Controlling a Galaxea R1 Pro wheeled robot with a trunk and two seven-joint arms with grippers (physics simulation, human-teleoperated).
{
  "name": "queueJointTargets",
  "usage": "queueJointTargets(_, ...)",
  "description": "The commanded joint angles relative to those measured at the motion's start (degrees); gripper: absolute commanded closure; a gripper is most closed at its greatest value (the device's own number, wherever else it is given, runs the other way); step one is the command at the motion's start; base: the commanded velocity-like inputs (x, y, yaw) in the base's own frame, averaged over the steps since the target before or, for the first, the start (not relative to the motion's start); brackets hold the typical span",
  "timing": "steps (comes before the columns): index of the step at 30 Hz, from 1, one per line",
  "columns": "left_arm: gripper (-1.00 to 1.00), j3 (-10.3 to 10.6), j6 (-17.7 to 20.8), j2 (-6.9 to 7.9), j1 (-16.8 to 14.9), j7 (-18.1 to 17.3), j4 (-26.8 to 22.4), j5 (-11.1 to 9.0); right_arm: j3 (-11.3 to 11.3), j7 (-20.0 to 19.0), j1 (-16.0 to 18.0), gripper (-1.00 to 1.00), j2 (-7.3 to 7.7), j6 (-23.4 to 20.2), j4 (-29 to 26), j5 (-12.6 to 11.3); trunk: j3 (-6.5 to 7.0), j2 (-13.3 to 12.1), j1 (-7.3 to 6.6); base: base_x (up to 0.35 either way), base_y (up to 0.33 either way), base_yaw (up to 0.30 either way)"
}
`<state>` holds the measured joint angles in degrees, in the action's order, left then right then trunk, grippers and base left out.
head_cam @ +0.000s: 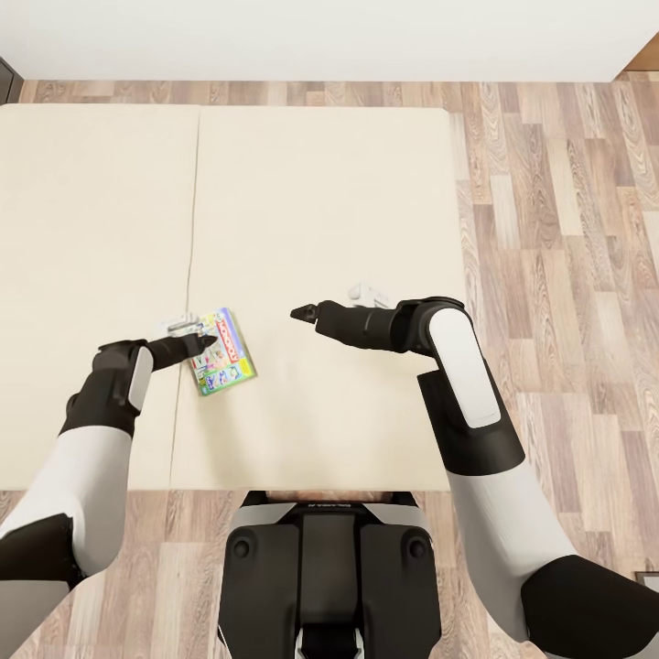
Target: Put all the toys in the child's room - the three board games (two on the bed and one on the table), the two jigsaw puzzles on the table, and the tennis ball on the table - inside the toy box on the table in the child's room.
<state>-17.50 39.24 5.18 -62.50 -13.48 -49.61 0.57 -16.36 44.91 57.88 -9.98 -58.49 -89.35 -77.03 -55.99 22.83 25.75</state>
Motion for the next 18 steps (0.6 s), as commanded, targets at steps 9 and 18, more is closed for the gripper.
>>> queueJointTargets(9,-1.00,-0.08,0.80,-1.58,-0.46,-0.46,-0.05,0.12,0.01,0.61,0.04,-1.00,-0.02,-0.14,-0.04,-0.49,-0.06,0.09,0.04,0.000,0.000,0.000)
queueJointTargets(18,-1.00,-0.08,1.23,-1.84,-0.57,-0.49,0.08,0.07,0.01,0.62,0.04,-1.00,-0.02,-0.14,-0.04,-0.49,-0.06,0.09,0.04,0.000,0.000,0.000)
